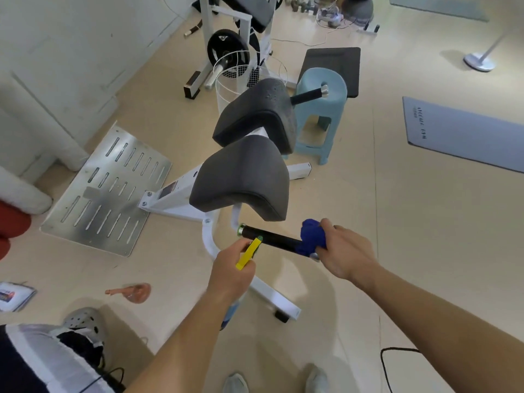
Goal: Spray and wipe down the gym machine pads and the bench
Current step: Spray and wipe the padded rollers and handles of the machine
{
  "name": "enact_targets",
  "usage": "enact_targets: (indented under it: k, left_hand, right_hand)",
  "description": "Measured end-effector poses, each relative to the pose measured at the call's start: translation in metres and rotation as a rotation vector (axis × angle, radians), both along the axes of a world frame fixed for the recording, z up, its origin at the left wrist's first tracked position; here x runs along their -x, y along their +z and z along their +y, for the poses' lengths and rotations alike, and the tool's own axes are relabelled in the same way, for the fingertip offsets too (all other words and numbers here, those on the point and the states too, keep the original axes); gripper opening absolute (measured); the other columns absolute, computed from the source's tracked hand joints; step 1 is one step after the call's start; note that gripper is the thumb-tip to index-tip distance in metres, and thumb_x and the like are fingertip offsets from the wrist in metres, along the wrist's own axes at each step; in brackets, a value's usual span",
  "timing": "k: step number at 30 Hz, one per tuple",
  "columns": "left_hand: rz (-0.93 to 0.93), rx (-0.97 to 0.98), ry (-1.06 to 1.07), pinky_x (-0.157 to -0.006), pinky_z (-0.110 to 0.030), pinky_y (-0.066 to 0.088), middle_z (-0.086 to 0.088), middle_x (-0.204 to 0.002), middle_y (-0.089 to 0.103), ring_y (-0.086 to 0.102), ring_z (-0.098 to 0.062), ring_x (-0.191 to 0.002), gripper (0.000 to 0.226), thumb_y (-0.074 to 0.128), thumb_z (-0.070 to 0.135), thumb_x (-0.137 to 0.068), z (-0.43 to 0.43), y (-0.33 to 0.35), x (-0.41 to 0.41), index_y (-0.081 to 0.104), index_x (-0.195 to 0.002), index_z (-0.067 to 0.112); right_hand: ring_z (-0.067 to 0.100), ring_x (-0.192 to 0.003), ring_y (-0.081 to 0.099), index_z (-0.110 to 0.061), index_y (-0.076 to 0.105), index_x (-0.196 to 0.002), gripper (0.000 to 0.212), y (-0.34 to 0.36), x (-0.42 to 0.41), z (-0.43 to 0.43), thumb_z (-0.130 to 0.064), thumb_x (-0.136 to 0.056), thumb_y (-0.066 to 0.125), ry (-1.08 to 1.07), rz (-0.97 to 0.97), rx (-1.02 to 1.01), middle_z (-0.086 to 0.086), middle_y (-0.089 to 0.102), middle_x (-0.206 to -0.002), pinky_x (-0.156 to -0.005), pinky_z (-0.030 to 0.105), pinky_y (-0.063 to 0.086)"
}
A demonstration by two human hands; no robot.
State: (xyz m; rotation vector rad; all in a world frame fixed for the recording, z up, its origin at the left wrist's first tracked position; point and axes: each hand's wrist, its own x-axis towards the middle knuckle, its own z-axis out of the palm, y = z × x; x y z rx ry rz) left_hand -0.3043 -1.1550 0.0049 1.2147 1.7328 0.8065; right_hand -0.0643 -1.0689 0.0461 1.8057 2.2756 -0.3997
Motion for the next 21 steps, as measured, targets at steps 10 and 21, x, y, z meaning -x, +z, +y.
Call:
enact_targets:
  k: [10,21]
  left_hand:
    - [0.097,0.095,-0.031,-0.057,-0.025,0.038,0.007,-0.071,0.061,0.054,-0.015,-0.065,0.028,0.051,0.007,-0.08,-0.03,-0.028,-0.023,0.062,-0.093,0.03]
    - [0.064,0.106,0.232,-0.056,-0.036,0.045,-0.006,-0.074,0.06,0.049,-0.02,-0.063,0.033,0.048,0.001,-0.082,-0.036,0.003,-0.073,0.06,-0.09,0.031]
  right_hand:
    - [0.018,-0.072,0.063,-0.029,0.043,-0.101,0.019,-0.002,-0.042,0.015,-0.028,-0.082,0.048,-0.439,0.252,0.007,-0.007,0.067,-0.079,-0.066,0.033,0.05]
    - [0.018,-0.07,0.062,-0.029,0.049,-0.104,0.018,0.01,-0.073,0.027,-0.024,-0.088,0.055,-0.361,0.477,0.099,-0.004,0.066,-0.08,-0.062,0.035,0.048]
